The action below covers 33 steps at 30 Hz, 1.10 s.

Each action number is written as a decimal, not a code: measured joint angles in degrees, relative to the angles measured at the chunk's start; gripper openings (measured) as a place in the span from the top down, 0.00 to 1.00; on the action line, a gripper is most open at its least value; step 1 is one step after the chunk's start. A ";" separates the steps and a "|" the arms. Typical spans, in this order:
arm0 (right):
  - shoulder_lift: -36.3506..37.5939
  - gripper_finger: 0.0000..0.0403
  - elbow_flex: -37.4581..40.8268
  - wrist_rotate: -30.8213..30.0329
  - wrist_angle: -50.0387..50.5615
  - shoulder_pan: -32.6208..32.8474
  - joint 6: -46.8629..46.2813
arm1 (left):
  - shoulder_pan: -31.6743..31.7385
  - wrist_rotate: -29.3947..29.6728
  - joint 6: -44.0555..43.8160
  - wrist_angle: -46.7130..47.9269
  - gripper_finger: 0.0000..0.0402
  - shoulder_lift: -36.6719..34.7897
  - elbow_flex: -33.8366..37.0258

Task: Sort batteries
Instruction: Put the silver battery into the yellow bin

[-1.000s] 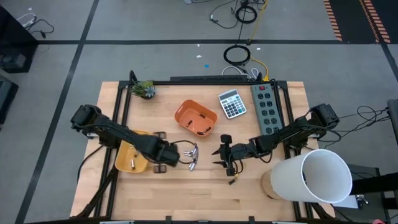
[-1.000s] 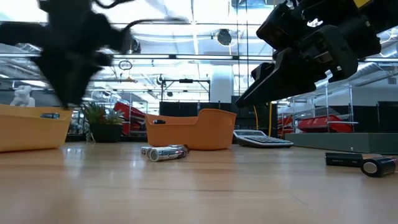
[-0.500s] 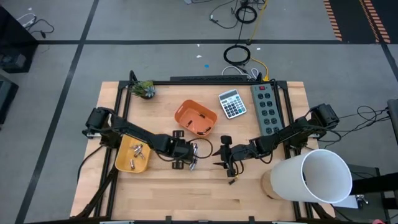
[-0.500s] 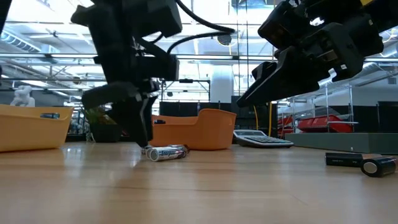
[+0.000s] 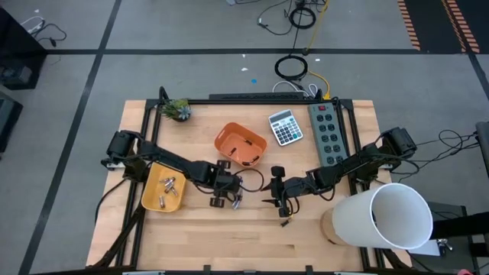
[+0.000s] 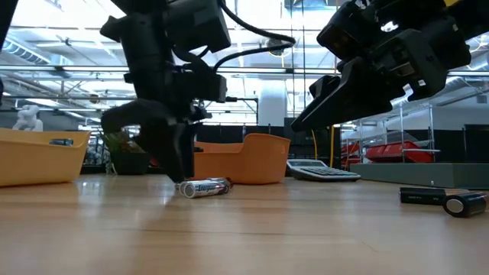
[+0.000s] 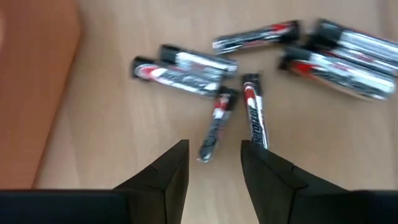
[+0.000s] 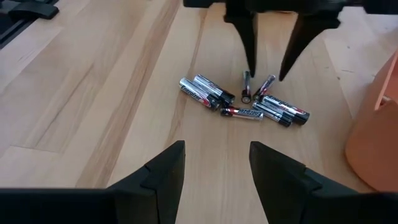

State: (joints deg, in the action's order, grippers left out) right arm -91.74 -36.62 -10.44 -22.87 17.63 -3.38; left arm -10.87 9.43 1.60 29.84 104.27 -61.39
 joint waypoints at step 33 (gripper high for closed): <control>0.02 0.58 -0.02 -0.02 0.49 0.00 -0.26 | 2.25 -10.51 -8.91 23.05 0.95 -5.38 -4.42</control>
State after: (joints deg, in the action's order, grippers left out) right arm -91.72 -36.64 -10.46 -22.38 17.63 -3.64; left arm -8.62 -1.08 -7.30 52.89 98.89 -65.81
